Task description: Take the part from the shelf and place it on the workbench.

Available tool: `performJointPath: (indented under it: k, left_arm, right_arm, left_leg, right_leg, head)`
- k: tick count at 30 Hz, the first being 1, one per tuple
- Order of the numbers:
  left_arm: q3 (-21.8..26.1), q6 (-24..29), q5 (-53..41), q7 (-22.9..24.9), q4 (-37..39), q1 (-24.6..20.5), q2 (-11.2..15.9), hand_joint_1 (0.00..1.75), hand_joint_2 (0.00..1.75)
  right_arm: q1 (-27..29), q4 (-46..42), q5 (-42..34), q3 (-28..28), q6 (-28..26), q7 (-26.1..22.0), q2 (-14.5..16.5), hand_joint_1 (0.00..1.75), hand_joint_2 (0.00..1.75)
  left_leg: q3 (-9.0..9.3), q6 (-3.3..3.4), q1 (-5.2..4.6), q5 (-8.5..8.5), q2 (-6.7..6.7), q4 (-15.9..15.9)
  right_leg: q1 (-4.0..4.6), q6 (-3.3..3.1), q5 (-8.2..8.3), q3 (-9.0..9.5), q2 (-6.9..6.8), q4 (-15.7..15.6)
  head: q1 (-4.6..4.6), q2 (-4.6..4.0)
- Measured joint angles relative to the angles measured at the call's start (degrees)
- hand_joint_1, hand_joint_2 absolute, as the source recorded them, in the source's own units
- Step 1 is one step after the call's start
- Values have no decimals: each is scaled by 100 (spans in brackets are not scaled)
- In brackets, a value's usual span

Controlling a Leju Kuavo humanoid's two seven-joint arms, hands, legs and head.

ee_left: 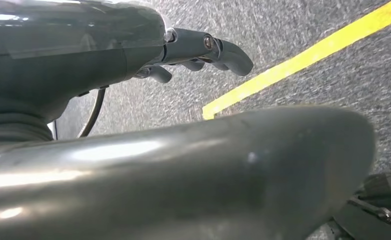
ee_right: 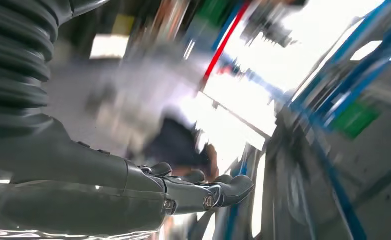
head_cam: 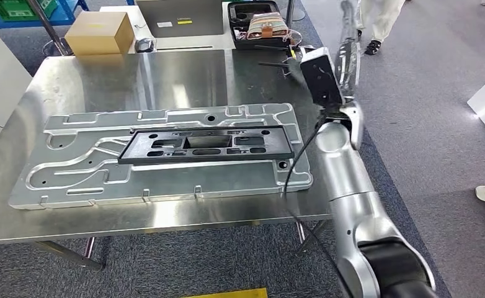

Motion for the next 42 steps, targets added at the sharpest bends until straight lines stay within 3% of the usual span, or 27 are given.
performJointPath:
  k: [5,7,11,15,18,21,24,27,29,32,35,38,42]
  left_arm:
    - [6,-47,20,-19,0,-2,3,0,0]
    - [7,-106,18,-19,0,-4,7,0,0]
    - [14,-240,8,105,1,14,-2,0,0]
    - [68,-244,61,359,2,81,-85,0,0]
    - [127,-280,81,448,5,101,-180,0,0]
    - [143,-340,68,450,10,121,-257,0,0]
    - [148,-349,69,378,11,129,-294,0,0]
    - [148,-354,79,336,11,103,-303,0,0]
    - [148,-352,84,324,11,93,-303,0,0]
    - [148,-302,88,297,11,84,-303,0,0]
    - [155,-185,142,269,10,78,-293,0,0]
    - [197,-67,231,210,9,68,-243,0,0]
    - [284,40,348,122,9,58,-126,0,0]
  right_arm:
    - [4,-130,2272,25,-281,1644,-1255,0,175]
    - [43,131,2706,-98,-243,1953,-1841,0,175]
    - [348,1103,2990,-549,-310,2060,-2990,0,175]
    - [1042,1883,2911,-1091,-399,2019,-4141,0,175]
    - [2005,2148,2501,-1762,-317,1955,-4990,0,175]
    - [3428,2104,2402,-3114,52,1607,-5535,0,175]
    - [4445,1608,3375,-5094,896,1103,-5429,0,175]
    - [4743,949,4445,-6891,1445,667,-5000,0,175]
    - [4805,678,4706,-7585,1577,639,-4809,0,175]
    - [4912,330,4607,-8252,1840,1025,-4485,0,175]
    - [5029,155,4274,-8650,1832,1661,-3960,0,175]
    - [5068,290,4184,-8884,1436,2176,-3304,0,175]
    - [4994,1120,4262,-9052,595,2758,-2517,0,175]
  left_leg:
    - [-7,19,-10,-6,-24,9]
    - [-10,28,-13,-10,-31,12]
    - [-9,63,-16,-19,-75,17]
    - [-20,84,-19,-30,-128,19]
    - [-13,105,-19,-49,-157,19]
    - [-18,114,-11,-77,-203,10]
    - [-12,107,-8,-104,-179,1]
    - [11,109,-14,-122,-129,-1]
    - [22,112,-18,-127,-112,-1]
    - [41,106,-15,-123,-92,0]
    - [51,98,-6,-121,-88,-1]
    - [57,88,4,-123,-68,-3]
    - [65,75,17,-126,-36,-5]
  right_leg:
    - [-8,11,0,3,-22,-7]
    - [-11,23,-3,5,-30,-11]
    - [-15,67,-22,26,-74,-16]
    - [-20,99,-45,30,-118,-17]
    - [-16,121,-78,44,-148,-20]
    - [-15,124,-118,78,-196,-19]
    - [-21,111,-137,84,-183,-12]
    - [-24,108,-140,84,-137,-9]
    - [-24,108,-141,84,-118,-7]
    - [-16,107,-140,94,-91,-7]
    - [-8,105,-140,104,-83,-7]
    - [0,98,-137,105,-63,-6]
    - [13,84,-133,105,-34,-5]
  head:
    - [0,0]
    - [0,0]
    - [0,0]
    - [1,0]
    - [2,0]
    - [2,0]
    - [2,0]
    - [2,0]
    - [2,0]
    - [2,0]
    - [2,0]
    - [2,0]
    - [2,0]
